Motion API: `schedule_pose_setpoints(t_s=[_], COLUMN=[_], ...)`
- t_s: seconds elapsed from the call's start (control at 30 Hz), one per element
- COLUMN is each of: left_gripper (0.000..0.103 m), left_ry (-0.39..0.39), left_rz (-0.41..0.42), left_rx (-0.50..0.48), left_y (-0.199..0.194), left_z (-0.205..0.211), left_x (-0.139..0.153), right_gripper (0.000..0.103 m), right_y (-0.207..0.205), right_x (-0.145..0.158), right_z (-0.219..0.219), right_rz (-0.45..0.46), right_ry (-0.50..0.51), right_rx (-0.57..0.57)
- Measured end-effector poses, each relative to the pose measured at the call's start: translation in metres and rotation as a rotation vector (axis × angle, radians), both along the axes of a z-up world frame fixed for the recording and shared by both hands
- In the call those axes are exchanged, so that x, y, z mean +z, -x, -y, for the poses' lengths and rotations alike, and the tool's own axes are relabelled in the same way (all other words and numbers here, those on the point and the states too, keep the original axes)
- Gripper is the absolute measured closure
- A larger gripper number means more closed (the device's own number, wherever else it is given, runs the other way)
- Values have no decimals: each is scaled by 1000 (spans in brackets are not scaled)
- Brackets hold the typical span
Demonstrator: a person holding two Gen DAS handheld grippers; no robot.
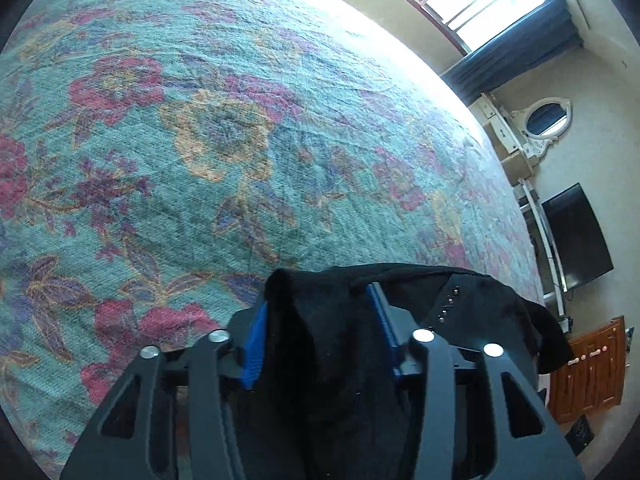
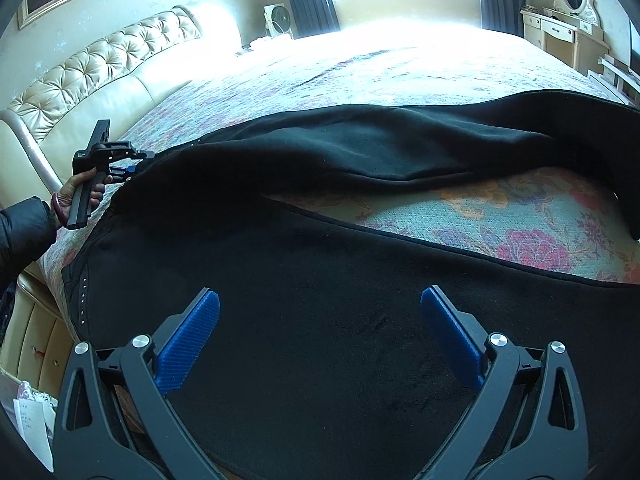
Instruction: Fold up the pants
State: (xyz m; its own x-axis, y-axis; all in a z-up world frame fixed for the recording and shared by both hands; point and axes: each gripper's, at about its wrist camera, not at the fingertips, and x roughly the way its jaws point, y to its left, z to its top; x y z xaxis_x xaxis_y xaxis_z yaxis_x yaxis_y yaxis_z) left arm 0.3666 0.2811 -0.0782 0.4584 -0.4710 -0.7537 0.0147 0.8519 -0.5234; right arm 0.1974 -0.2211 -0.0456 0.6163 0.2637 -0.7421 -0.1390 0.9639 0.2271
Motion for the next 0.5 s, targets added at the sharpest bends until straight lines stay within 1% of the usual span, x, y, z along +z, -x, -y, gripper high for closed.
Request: schedule_pose_setpoints(t_s=[0.03,0.07,0.1,0.2,0.27,0.3,0.33,0.4,0.47,0.5], left_gripper=[92,96,96,96,97,97,97,96,96,96], left_ry=[33,61,42,-57,-104,-110,-111,-110,-115,-119], left_rz=[-11,-3,11,52,59,56,55,51,51,50], left_rx=[-2,-4,-12,-31,-39,-38,-39,-39,-40,-39], left_y=[1,4,6,10,7,6,5,2,1,1], left_z=[-3,-7,-6,9,18,19,19,19,19,20], left_x=[-2,-2,0,7,6,5,5,4,3,2], right_gripper=[2,2,2,2,2,2,2,2,2,2], right_y=[-3,-6,-11,-40,-76,-97,-120,-168,-215,-237], right_x=[1,2,6,27,43,51,56,60,49,39], right_z=[1,1,2,10,19,23,25,26,19,17], right_rz=[-1,-1,2,49,84,101,115,123,85,43], right_ry=[-4,-9,-10,-21,-2,11,33,125,235,264], right_rx=[5,16,30,99,154,183,214,267,332,367])
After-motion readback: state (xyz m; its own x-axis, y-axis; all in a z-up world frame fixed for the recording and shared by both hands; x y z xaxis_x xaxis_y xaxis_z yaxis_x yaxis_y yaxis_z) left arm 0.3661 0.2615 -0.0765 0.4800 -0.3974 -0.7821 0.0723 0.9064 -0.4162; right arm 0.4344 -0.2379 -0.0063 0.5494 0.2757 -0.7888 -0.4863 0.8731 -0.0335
